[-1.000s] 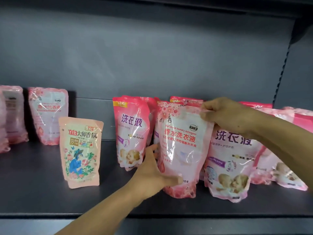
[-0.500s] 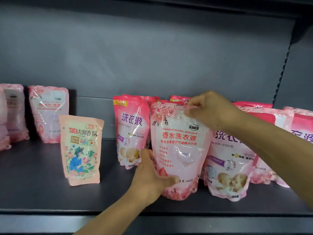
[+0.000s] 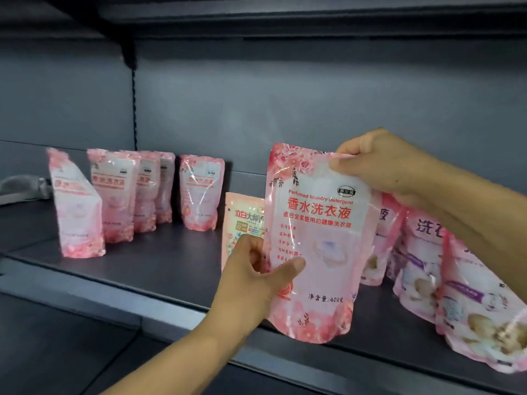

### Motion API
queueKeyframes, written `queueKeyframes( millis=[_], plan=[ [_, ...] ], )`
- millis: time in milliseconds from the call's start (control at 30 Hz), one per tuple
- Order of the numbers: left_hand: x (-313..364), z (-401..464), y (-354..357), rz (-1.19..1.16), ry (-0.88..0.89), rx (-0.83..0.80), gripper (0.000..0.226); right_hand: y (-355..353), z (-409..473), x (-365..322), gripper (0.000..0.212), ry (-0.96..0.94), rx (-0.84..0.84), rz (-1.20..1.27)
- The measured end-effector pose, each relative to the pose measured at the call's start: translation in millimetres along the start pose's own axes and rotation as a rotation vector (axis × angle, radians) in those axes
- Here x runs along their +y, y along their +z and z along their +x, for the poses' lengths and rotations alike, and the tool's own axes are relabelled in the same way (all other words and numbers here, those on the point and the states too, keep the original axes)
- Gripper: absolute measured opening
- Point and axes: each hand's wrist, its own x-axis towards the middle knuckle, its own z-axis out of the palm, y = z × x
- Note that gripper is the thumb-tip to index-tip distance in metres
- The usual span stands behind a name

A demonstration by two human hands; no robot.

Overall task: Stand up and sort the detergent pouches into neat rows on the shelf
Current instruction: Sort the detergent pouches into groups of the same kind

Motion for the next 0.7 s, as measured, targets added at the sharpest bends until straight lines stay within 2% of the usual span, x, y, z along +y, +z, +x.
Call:
queueKeyframes(
  millis=[267, 367, 533, 700],
  plan=[
    [-1.5, 25.3, -99.8, -0.079, -0.026, 0.191, 0.013, 83.9, 49.9, -51.6, 0.012, -0.042, -0.054, 0.062],
    [-8.6, 49.9, -140.2, -0.072, -0.070, 0.175, 0.013, 118.5, 74.3, -66.4, 0.006, -0.026, -0.037, 0.067],
    [-26.6, 102.9, -196.6, -0.027, -0.129, 0.113, 0.020, 168.3, 114.1, -79.8, 0.013, 0.030, -0.007, 0.014],
    [-45.9, 155.1, -230.9, 0.094, -0.137, 0.158, 0.022, 208.0, 153.8, -75.7, 0.005, 0.100, 0.027, -0.016]
  ],
)
